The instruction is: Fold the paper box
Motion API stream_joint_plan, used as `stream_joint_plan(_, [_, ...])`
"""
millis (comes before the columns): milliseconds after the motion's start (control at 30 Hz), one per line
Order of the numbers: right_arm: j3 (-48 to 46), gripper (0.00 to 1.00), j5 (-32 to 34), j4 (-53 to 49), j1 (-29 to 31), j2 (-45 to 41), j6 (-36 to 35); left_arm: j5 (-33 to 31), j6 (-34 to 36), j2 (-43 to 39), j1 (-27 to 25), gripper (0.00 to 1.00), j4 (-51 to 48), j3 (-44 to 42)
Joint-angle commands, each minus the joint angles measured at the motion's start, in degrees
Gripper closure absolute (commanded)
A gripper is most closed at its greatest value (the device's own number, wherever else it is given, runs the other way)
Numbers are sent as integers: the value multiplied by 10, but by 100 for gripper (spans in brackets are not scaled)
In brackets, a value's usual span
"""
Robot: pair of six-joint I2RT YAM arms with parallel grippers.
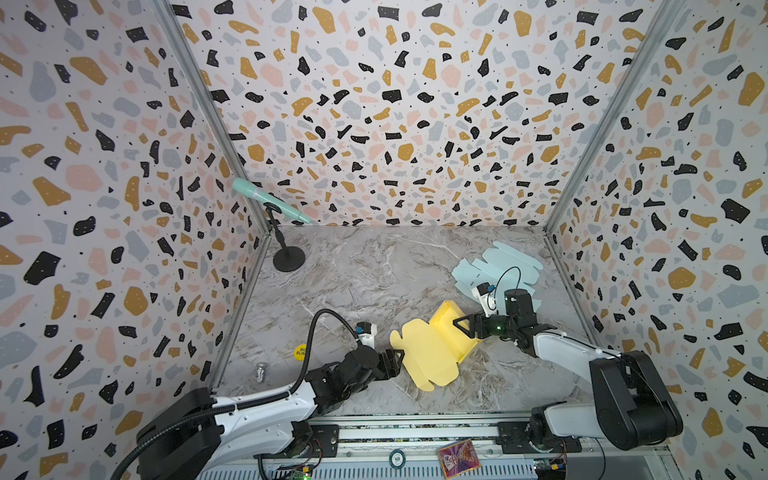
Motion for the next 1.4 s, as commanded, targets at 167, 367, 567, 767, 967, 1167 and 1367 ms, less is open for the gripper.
stream_joint_plan(167, [-10,28,-8,14,-7,-10,7,41,-39,75,-2,26,160,-25])
stream_joint_plan(367, [-13,28,-6,14,-8,-18,8,58,-40,125,-5,33,212,-13])
stream_joint_plan(567, [-14,28,-5,14,-9,-21,8,74,-56,178,-6,42,289,-20])
stream_joint_plan(767, [-14,28,-5,14,-9,-24,8,77,-53,192,-8,57,301,-9])
stream_joint_plan(967, [-16,28,-4,12,-10,-34,7,74,-61,197,-9,68,314,-13])
stream_joint_plan(1167, [-17,28,-4,12,-10,-36,7,72,-67,207,-9,74,330,-14])
stream_joint_plan(1367, [-19,28,-3,12,-10,-41,7,68,-76,218,-9,78,342,-11])
